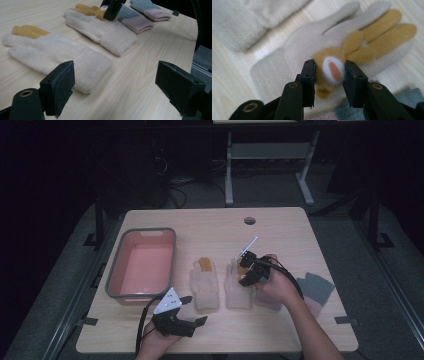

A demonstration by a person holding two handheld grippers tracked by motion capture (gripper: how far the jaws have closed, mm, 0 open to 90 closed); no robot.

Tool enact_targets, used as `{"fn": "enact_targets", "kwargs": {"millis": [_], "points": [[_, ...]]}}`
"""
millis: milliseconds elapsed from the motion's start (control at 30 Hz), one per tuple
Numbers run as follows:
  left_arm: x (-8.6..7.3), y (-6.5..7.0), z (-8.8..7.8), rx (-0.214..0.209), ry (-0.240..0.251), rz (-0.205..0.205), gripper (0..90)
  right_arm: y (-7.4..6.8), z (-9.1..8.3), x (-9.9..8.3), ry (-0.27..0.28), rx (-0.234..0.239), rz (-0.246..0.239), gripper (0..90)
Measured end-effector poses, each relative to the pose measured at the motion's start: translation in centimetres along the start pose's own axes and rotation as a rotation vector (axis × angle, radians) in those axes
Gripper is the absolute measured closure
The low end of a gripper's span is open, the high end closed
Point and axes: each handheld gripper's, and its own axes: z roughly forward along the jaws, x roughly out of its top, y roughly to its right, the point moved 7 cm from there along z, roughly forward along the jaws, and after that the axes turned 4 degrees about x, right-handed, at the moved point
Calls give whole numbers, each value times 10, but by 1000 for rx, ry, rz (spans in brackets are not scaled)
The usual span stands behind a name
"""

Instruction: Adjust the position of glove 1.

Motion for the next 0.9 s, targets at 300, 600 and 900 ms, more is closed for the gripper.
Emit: {"fn": "enact_targets", "kwargs": {"millis": [300, 600, 900], "points": [[-1, -2, 0, -1, -3, -5, 160, -8, -16, 11, 11, -13, -41, 637], [0, -3, -1, -2, 6, -12, 160, -16, -29, 22, 26, -20, -79, 638], [0, -4, -2, 8, 14, -32, 160, -25, -36, 33, 44, -20, -106, 638]]}}
